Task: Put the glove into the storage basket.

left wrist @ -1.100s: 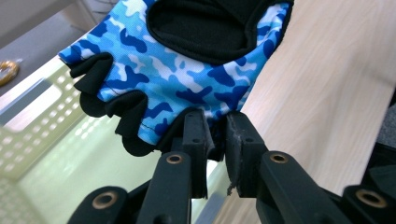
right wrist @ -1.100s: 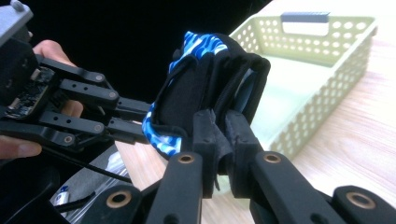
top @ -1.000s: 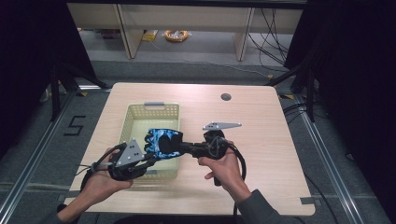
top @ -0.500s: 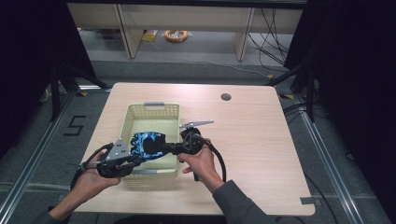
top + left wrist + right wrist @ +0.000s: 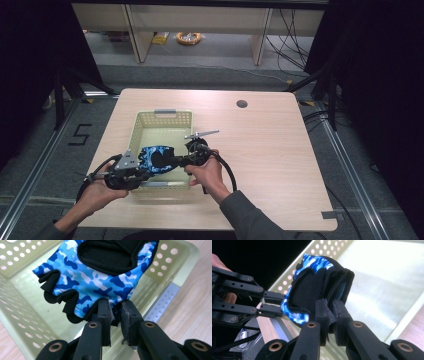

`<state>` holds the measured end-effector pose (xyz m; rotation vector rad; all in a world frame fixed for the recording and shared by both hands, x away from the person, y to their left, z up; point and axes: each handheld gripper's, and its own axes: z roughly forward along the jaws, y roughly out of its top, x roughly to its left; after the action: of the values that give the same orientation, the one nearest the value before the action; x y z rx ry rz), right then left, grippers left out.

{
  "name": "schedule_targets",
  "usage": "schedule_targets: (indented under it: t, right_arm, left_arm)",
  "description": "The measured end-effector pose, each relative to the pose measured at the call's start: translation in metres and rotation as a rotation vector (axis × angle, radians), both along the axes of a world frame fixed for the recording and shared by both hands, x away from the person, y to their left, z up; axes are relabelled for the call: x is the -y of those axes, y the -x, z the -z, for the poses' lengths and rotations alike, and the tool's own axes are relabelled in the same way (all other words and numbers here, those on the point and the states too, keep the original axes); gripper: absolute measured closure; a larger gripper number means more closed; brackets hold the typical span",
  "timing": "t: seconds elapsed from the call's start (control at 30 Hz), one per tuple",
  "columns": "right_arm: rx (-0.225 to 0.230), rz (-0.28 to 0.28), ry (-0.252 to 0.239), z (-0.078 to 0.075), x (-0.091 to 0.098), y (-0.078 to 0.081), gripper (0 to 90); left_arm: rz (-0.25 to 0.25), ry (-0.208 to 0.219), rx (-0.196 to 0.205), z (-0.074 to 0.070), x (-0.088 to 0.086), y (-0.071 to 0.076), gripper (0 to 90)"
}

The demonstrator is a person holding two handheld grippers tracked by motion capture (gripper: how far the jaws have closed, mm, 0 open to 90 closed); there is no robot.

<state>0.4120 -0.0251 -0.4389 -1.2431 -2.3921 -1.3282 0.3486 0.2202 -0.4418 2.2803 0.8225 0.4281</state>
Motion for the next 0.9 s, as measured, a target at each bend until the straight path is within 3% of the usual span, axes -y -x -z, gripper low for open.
schedule_targets:
  t: [0.03,0.07,0.33,0.4,0.43,0.47,0.53,0.57,0.9]
  right_arm:
    - [-0.004,0.004,0.006,0.0,0.0,0.0,84.5]
    - [-0.006,-0.012,0.003,0.002,0.0,-0.001,84.5]
    - [-0.023,0.025,0.056,0.008,-0.002,-0.004,84.5]
    - [-0.043,0.018,0.047,0.009,-0.003,-0.005,84.5]
    - [-0.027,0.026,0.063,0.01,-0.004,-0.005,84.4]
    - [-0.045,0.018,0.062,0.01,-0.004,-0.005,84.4]
    - [-0.04,0.031,0.079,0.012,-0.006,-0.005,84.3]
    - [-0.04,0.018,0.072,0.013,-0.006,-0.006,84.3]
    - [-0.053,0.019,0.092,0.013,-0.006,-0.002,82.3]
  left_arm:
    - [0.006,-0.01,0.011,0.0,0.0,-0.001,77.8]
    - [0.014,-0.008,0.008,0.001,0.001,-0.002,77.7]
    - [-0.004,-0.002,-0.025,0.005,0.004,-0.006,75.0]
    - [0.001,-0.003,-0.033,0.004,0.005,-0.006,74.1]
    - [0.015,-0.003,-0.023,0.003,0.005,-0.006,73.1]
    - [0.01,0.004,-0.018,0.001,0.006,-0.006,71.4]
    - [0.005,0.002,-0.02,-0.002,0.007,-0.006,67.6]
    - [0.026,0.0,-0.009,-0.005,0.007,-0.007,66.7]
    - [0.011,0.022,0.009,-0.014,0.009,-0.005,63.6]
